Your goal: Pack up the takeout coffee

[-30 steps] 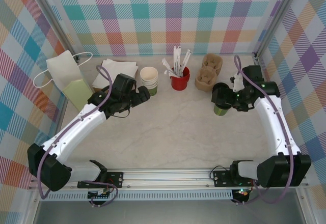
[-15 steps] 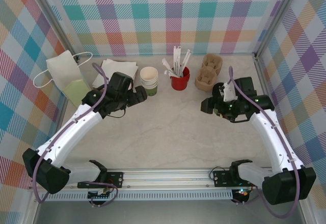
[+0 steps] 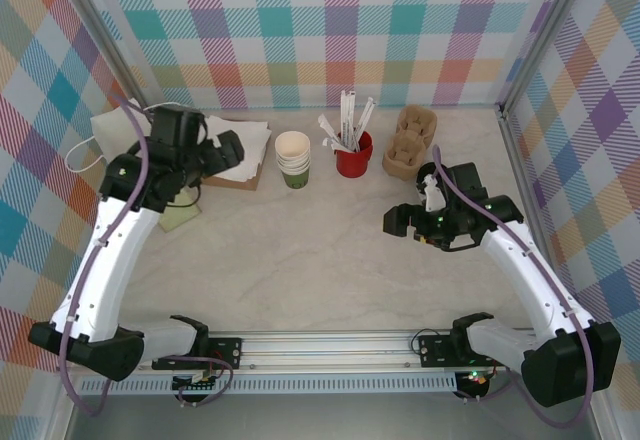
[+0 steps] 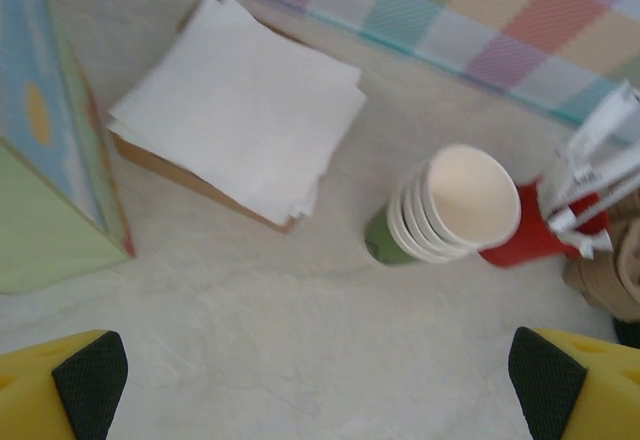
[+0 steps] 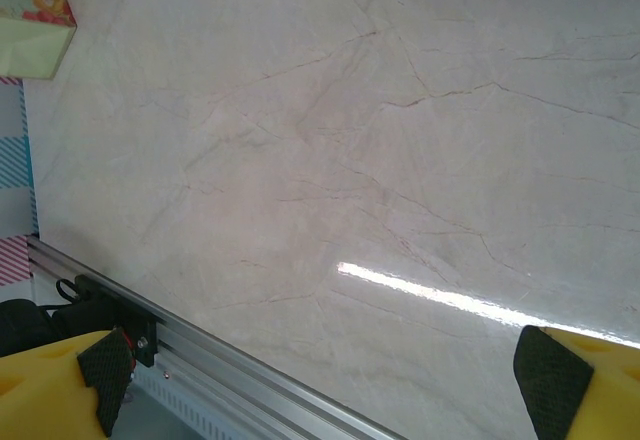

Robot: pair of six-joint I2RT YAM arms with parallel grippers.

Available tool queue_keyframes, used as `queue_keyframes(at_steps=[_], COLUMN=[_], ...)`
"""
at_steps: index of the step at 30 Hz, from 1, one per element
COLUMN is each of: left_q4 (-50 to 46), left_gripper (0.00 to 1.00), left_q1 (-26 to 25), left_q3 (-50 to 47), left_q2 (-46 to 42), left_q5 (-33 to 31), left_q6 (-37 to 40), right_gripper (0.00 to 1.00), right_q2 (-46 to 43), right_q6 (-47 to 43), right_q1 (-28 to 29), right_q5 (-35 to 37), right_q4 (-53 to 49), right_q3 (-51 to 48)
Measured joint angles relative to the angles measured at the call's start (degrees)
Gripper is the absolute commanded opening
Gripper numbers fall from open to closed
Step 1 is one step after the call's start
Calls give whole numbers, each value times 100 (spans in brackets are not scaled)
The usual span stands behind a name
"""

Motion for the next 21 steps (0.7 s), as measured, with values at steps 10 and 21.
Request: queue_keyframes(at_steps=[10,21], left_q4=[-87,24], left_gripper=[100,98], left_q1=[1812,2920], left_q3=[802,1134], left_q2=[522,1550], left_q5=[710,1528], left_q6=[573,778], right_gripper=[100,100], right_q2=[-37,-101], right_q6=[-2,-4], right_q1=[22,22], right_q5=[101,190], right_q4=[22,63], right_q3=[-26,-140])
